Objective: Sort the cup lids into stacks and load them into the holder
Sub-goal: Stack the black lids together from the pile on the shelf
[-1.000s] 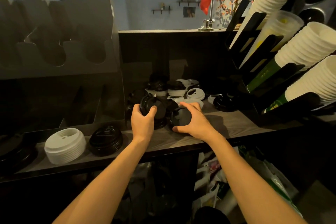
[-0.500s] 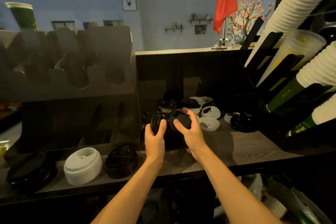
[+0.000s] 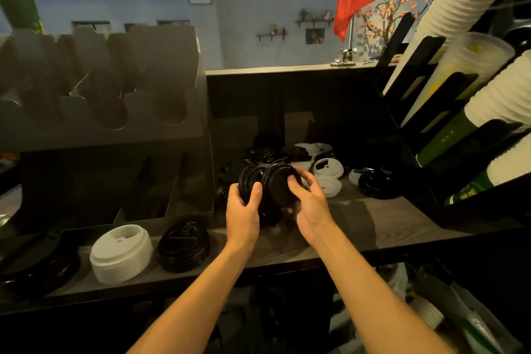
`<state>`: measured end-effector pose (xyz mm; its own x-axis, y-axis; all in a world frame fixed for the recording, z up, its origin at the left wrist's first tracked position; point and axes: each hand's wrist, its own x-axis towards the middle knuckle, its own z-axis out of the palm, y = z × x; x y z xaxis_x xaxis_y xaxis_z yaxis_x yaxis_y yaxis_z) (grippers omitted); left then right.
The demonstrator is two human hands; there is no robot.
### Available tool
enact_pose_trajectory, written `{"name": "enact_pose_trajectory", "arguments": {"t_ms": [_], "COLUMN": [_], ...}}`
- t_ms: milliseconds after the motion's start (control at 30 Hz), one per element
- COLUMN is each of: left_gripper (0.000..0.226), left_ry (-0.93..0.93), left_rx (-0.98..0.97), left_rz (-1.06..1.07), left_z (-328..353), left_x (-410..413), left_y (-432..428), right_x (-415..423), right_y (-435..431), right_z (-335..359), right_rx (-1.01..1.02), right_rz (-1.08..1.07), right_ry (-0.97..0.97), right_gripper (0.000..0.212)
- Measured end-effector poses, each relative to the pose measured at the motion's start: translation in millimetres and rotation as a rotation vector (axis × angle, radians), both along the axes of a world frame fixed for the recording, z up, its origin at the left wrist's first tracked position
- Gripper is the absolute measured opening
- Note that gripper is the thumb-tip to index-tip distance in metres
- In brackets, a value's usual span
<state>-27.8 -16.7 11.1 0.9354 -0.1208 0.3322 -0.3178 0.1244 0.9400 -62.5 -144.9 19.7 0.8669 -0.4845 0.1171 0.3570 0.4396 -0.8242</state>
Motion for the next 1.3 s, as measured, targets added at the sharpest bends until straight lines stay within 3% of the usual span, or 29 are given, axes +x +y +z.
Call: {"name": "enact_pose_trajectory", "arguments": {"t_ms": [100, 267, 500, 767, 933, 1100, 1300], "left_gripper": [0.035, 0.049, 0.039, 0.036, 0.023, 0.022, 0.031], "left_ry": [0.04, 0.039, -0.022, 0.079, 0.118, 0.1, 0.106], "left_rx": [-0.029, -0.044, -0.061, -0.136, -0.155, -0.13, -0.126], "left_rz": [-0.068, -0.166, -0.148, -0.17, -0.169, -0.152, -0.16], "left_z": [-1, 0, -3, -2, 0, 2, 10], "left_x": [1, -2, 2, 1, 3, -2, -10], "left_y": [1, 1, 1, 0, 1, 3, 8], "right_x": [3, 0, -2, -5, -6, -12, -25], "right_y": [-3, 3, 7, 5, 8, 11, 16], "right_z": [0, 2, -1, 1, 1, 3, 10], "right_rx": [0.06, -0.122, -0.235, -0.301, -0.35, -0.372, -0.306], "right_rz": [0.038, 0.004, 0.013, -0.053, -0.086, -0.088, -0.062], "right_ry": [0.01, 0.057, 0.054, 0.039, 0.014, 0.016, 0.062], "right_gripper": [0.034, 0.029, 0.038, 0.042, 0.045, 0.042, 0.02]}}
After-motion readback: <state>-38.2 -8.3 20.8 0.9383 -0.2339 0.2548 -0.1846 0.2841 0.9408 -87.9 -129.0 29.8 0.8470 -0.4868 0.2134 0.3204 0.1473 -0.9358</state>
